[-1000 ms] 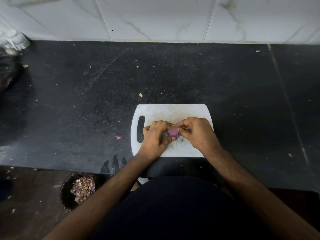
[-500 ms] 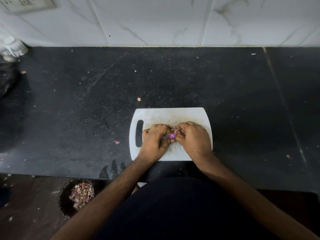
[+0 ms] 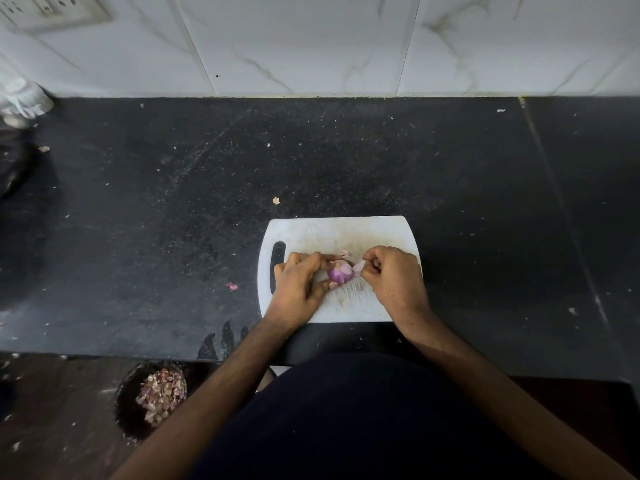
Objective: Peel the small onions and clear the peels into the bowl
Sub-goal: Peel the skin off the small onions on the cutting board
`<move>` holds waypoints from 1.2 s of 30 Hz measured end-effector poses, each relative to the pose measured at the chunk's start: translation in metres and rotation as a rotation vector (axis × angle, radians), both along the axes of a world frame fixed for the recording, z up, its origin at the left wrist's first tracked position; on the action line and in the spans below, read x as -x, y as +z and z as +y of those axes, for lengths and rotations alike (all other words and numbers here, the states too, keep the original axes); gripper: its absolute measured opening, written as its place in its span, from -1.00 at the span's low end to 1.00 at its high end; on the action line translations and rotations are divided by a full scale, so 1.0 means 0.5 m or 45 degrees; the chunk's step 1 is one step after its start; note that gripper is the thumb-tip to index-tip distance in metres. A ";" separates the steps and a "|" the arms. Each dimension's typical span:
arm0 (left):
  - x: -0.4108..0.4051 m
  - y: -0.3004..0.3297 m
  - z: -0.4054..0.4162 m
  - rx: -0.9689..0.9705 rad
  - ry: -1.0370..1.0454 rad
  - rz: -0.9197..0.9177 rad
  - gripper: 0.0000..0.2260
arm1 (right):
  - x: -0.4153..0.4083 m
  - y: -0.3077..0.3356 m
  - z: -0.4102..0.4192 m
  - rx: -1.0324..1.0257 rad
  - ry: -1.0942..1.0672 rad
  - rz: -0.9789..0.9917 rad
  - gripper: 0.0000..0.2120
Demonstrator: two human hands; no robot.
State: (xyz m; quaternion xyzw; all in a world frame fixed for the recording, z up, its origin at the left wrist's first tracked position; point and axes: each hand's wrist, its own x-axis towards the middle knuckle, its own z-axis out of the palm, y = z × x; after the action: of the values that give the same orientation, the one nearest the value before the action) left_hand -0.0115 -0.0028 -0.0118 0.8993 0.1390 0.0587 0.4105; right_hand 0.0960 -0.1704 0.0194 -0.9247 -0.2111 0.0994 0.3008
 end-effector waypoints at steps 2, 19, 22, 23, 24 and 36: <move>0.009 -0.003 0.007 0.046 0.019 0.031 -0.80 | -0.003 -0.001 -0.003 -0.011 0.032 -0.008 -0.89; 0.013 0.021 -0.027 -0.003 -0.023 -0.001 -0.71 | 0.004 0.015 0.002 -0.060 0.317 0.052 -0.76; 0.012 0.026 -0.035 0.022 0.011 -0.024 -0.67 | 0.005 0.015 -0.011 -0.118 0.372 0.050 -0.78; 0.009 0.026 -0.038 0.055 0.016 -0.043 -0.69 | 0.006 0.016 -0.015 -0.110 0.421 0.038 -0.78; 0.006 0.026 -0.040 0.096 0.009 -0.066 -0.72 | 0.007 0.017 -0.018 -0.089 0.470 0.023 -0.79; -0.002 0.029 -0.042 0.024 -0.110 -0.100 -0.82 | 0.012 0.012 -0.010 0.000 0.410 -0.057 -0.90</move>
State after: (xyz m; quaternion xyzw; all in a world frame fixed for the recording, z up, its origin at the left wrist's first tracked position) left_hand -0.0106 -0.0236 0.0028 0.8975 0.0843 0.0747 0.4263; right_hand 0.0901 -0.1754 0.0257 -0.8809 -0.3633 0.1257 0.2762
